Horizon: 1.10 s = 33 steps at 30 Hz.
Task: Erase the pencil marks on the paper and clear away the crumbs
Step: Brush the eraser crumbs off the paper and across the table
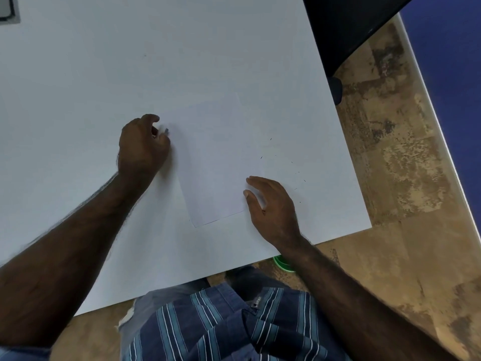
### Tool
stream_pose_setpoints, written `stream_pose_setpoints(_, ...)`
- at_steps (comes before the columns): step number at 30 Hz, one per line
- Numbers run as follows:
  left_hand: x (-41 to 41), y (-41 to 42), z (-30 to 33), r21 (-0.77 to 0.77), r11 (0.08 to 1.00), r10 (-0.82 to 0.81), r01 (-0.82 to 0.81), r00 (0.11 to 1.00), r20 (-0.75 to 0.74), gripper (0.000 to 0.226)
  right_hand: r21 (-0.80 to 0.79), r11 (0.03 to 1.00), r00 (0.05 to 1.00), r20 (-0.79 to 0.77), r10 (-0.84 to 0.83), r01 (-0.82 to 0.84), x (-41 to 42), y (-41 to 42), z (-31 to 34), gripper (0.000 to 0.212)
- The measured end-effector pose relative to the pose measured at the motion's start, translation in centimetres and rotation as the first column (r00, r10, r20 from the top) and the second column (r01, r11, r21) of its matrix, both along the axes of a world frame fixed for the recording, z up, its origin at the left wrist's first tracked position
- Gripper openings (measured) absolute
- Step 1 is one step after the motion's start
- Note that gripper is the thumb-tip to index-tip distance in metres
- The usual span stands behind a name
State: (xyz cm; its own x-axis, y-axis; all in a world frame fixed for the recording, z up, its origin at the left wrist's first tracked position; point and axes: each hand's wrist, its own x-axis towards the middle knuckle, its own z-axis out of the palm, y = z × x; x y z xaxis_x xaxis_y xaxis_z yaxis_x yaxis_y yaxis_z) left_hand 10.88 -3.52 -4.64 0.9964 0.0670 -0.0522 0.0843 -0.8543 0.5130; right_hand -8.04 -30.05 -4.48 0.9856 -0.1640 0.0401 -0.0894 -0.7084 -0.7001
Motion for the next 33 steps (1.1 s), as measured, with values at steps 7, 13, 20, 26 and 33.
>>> stream_pose_setpoints(7,-7.1,-7.3,2.7,-0.183,0.86,-0.449,0.477,0.876,0.175,0.037,0.518,0.799,0.915,-0.392,-0.097,0.306,2.4,1.1,2.9,0.043)
stream_pose_setpoints(13,-10.2,-9.9,1.5,-0.241,0.756,-0.604,0.608,0.791,0.101,0.05,0.619,0.654,0.858,-0.505,-0.093,0.435,3.4,-0.1,2.9,0.023)
stream_pose_setpoints(20,-9.9,-8.1,-1.4,-0.02,0.801,-0.598,0.599,0.798,-0.069,0.082,0.442,0.751,0.843,-0.459,-0.281,0.49,1.9,-3.2,1.9,0.016)
stream_pose_setpoints(26,-10.3,-7.7,-1.9,0.028,0.753,-0.647,0.658,0.747,-0.154,0.09,0.12,0.974,0.972,-0.159,-0.172,0.192,0.1,-2.7,0.8,0.008)
stream_pose_setpoints(33,-9.8,-8.0,-1.4,0.045,0.755,-0.626,0.654,0.74,-0.244,0.097,-0.078,0.994,0.994,-0.081,0.075,-0.081,-0.5,-1.1,-0.1,0.011)
